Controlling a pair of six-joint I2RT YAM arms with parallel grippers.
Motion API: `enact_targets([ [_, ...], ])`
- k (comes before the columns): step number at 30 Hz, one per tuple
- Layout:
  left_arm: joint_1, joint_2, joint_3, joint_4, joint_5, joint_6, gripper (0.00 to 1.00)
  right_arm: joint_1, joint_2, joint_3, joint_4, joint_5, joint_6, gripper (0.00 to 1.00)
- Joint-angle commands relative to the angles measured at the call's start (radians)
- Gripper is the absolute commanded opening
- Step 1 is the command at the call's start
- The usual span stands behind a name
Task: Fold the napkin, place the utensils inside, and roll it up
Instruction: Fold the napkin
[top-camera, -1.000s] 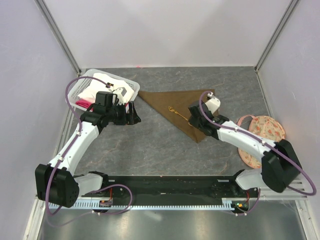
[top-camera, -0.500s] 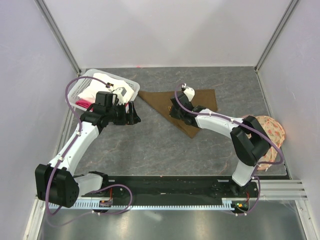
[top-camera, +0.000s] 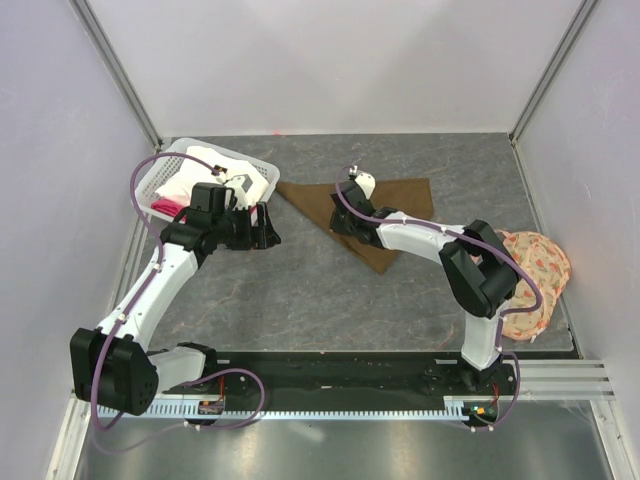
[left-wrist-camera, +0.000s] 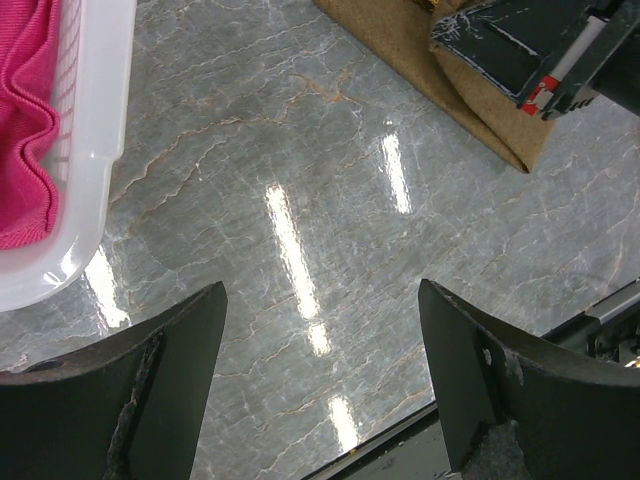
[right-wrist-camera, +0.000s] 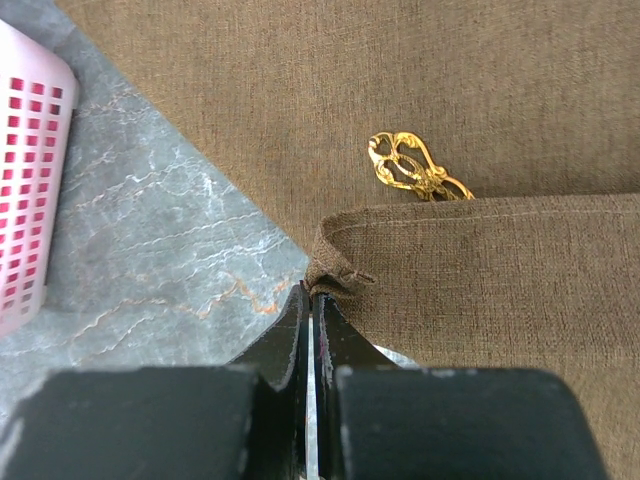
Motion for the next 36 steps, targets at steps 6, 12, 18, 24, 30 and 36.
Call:
enact_targets([
  [6,-0.004,-0.008,-0.002,0.028,-0.011,0.023,0.84,0.008,0.070,0.062,0.040,-0.008,-0.009,0.00],
  [12,-0.004,-0.008,-0.002,0.030,-0.009,0.023,0.84,0.008,0.091,0.077,0.043,-0.007,-0.015,0.00],
  [18,-0.006,-0.007,-0.002,0.031,-0.011,0.023,0.85,0.008,0.062,0.113,0.048,-0.061,-0.066,0.50],
  [24,-0.004,-0.007,-0.002,0.026,-0.015,0.024,0.85,0.008,-0.106,0.082,-0.007,-0.063,-0.117,0.72],
  [30,-0.004,-0.001,0.001,0.026,-0.009,0.023,0.85,-0.031,-0.293,-0.117,-0.119,-0.069,0.016,0.68],
  [36,-0.006,-0.016,-0.005,0.036,0.009,0.027,0.85,-0.150,-0.534,-0.479,-0.072,-0.155,0.173,0.60],
])
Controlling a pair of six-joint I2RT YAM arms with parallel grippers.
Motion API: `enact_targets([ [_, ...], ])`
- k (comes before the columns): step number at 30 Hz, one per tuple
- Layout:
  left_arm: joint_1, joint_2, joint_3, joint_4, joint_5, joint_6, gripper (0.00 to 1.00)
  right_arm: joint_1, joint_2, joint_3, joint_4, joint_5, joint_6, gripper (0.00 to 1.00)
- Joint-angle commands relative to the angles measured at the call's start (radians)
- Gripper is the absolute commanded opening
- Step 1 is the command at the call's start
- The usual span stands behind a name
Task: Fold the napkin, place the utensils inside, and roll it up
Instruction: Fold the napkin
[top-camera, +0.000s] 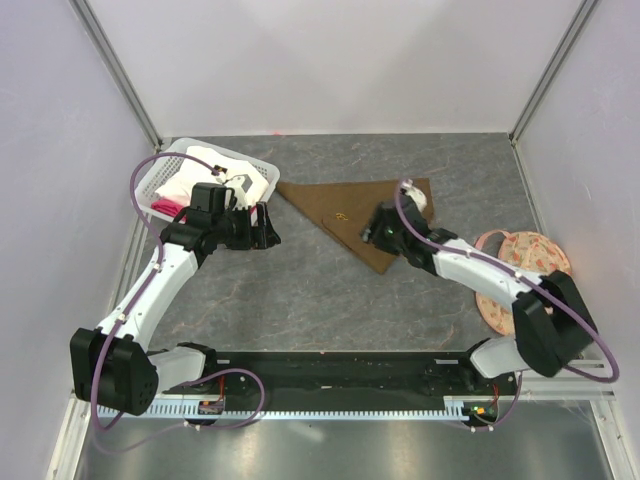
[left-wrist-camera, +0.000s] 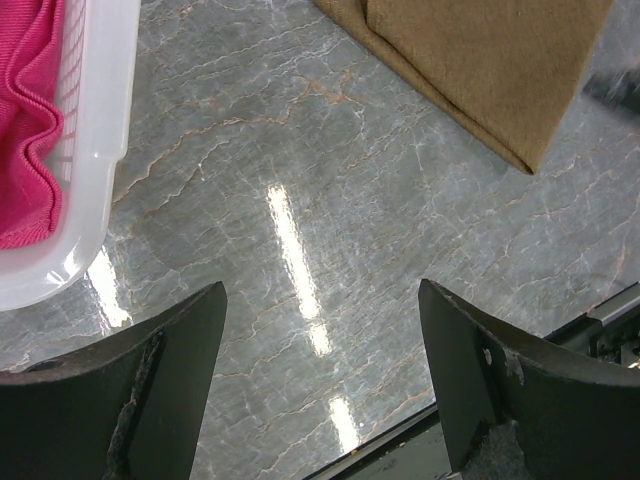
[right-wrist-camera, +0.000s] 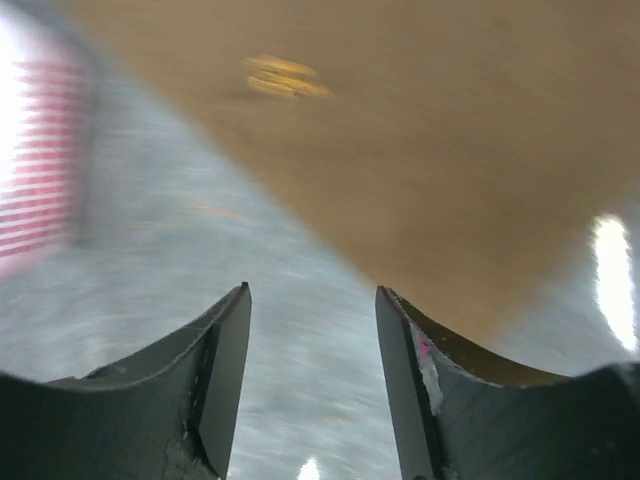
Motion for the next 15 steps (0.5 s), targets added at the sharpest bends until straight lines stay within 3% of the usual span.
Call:
enact_targets([
  [1,-0.006,-0.018,-0.007,0.039,0.011,0.027,0.85,-0.086,-0.149,-0.246,-0.017,-0.067,0.151,0.57],
  [6,-0.006,-0.008,-0.005,0.039,0.011,0.026,0.85,-0.134,-0.260,-0.366,0.017,-0.136,0.202,0.47],
  [15,-0.006,0.004,-0.005,0.040,0.011,0.026,0.85,-0.181,-0.214,-0.471,0.201,-0.217,0.271,0.46],
])
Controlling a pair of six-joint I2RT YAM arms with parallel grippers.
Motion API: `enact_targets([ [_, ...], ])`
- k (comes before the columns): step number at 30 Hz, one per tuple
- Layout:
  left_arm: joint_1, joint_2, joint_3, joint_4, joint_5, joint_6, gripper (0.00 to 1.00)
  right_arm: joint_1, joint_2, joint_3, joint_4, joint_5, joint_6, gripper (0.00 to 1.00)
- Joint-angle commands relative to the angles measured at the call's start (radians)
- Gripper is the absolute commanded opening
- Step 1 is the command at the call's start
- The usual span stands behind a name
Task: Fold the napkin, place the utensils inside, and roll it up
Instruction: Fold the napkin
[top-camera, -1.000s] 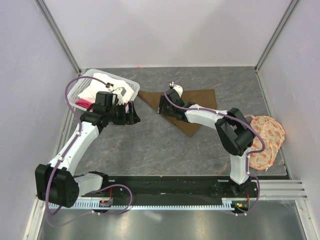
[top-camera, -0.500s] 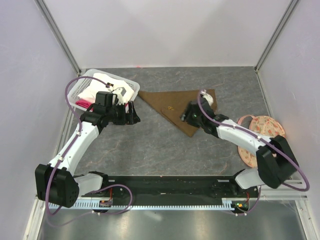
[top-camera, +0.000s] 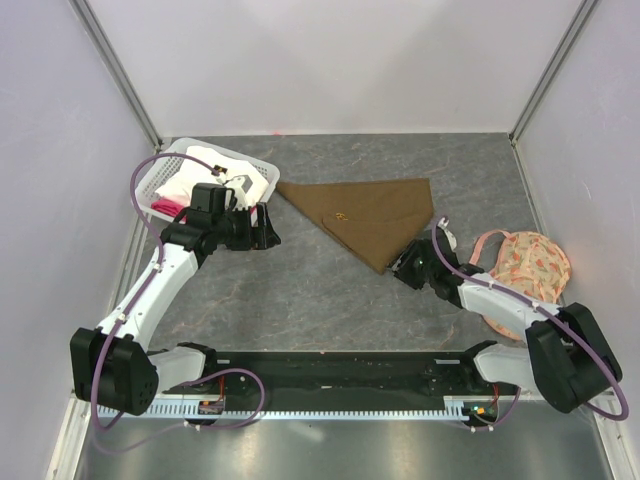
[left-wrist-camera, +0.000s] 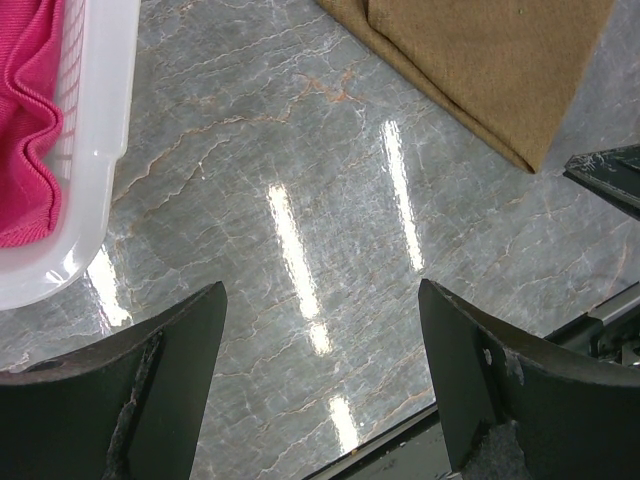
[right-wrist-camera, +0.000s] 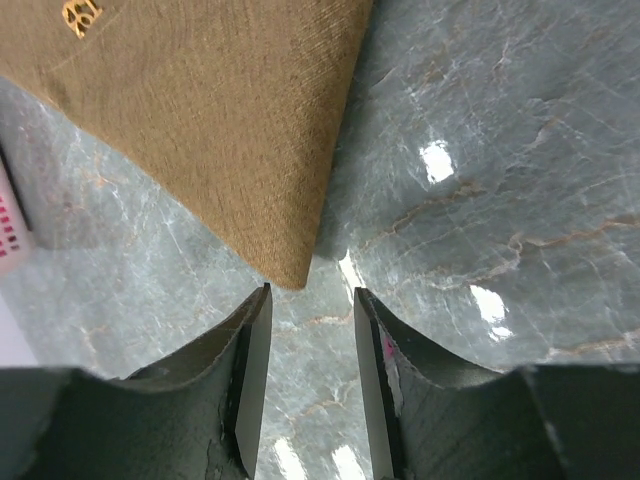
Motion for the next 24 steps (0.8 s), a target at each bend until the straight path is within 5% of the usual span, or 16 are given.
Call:
enact_targets([
  [1,-0.006,0.005,-0.003,0.038,0.011,0.024,0.85,-0.020,0.049,-0.032,0.154,-0.067,0.058,0.46],
  [8,-0.006,0.003,-0.003,0.036,0.006,0.026,0.85,-0.031,0.139,-0.056,0.280,-0.109,0.094,0.43],
  [24,-0.006,0.008,-0.003,0.036,0.011,0.026,0.85,-0.047,0.211,-0.047,0.279,-0.079,0.032,0.28],
])
